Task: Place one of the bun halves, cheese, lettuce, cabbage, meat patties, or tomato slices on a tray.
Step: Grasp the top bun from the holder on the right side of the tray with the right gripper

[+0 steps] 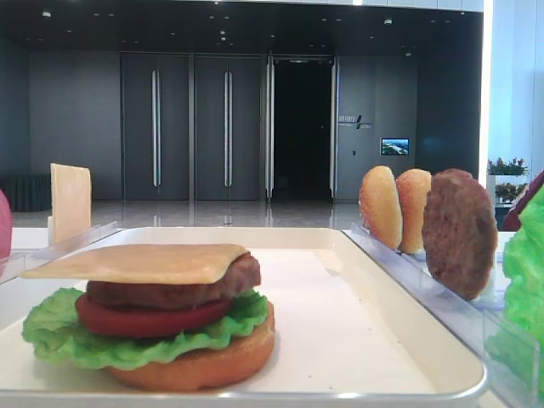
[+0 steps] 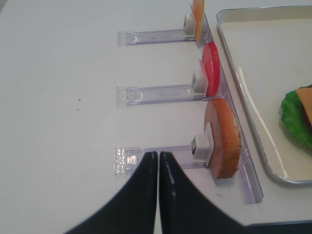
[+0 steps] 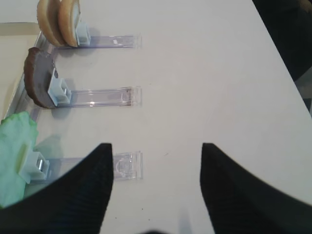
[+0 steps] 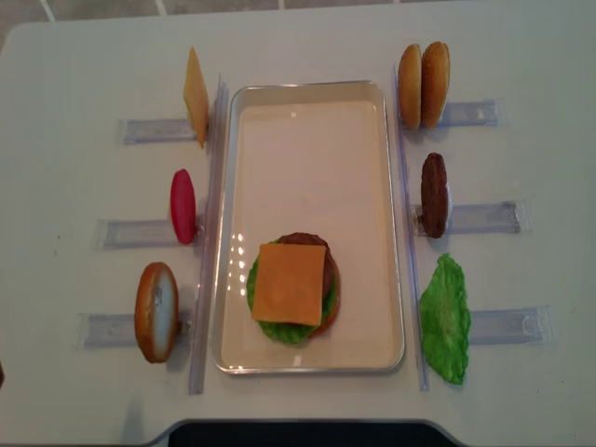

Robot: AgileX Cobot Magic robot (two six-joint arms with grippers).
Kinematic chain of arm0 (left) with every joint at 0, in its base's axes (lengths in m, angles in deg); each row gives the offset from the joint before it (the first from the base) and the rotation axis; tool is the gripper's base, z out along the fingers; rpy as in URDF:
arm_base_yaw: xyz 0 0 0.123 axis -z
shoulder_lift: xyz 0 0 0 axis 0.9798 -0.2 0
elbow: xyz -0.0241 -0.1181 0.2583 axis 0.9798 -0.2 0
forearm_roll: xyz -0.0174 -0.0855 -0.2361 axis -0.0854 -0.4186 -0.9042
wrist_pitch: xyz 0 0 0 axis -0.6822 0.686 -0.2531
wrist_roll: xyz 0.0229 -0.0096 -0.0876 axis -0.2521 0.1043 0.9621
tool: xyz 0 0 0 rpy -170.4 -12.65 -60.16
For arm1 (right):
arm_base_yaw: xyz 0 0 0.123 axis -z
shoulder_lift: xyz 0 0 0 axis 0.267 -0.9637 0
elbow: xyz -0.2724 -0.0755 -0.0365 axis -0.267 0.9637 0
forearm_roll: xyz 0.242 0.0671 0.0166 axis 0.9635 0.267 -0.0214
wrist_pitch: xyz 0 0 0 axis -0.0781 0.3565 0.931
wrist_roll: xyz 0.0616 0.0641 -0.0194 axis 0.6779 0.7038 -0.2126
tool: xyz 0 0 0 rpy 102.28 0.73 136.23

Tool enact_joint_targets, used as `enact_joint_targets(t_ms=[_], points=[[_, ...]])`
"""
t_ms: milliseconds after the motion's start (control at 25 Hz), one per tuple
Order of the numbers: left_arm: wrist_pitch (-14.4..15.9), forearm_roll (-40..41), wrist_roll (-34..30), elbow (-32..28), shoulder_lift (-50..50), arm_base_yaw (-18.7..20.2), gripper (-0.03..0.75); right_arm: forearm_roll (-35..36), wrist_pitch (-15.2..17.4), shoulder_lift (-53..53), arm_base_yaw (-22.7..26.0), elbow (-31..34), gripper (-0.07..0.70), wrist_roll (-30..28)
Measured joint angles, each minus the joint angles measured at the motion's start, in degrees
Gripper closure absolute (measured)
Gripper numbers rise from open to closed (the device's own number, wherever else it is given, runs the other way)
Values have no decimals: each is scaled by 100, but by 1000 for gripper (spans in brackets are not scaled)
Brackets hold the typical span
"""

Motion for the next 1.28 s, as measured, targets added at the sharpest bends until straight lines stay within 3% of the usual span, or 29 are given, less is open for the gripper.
enact_joint_targets(t_ms=[800, 1080, 1280], points=[[0, 0, 0, 0, 0, 0, 715, 7, -6, -103, 0, -64, 220, -263], [0, 0, 0, 0, 0, 0, 715, 13, -15, -1511, 0, -238, 220, -280], [0, 0, 0, 0, 0, 0, 715, 8, -197, -2768, 0, -432, 220, -327]])
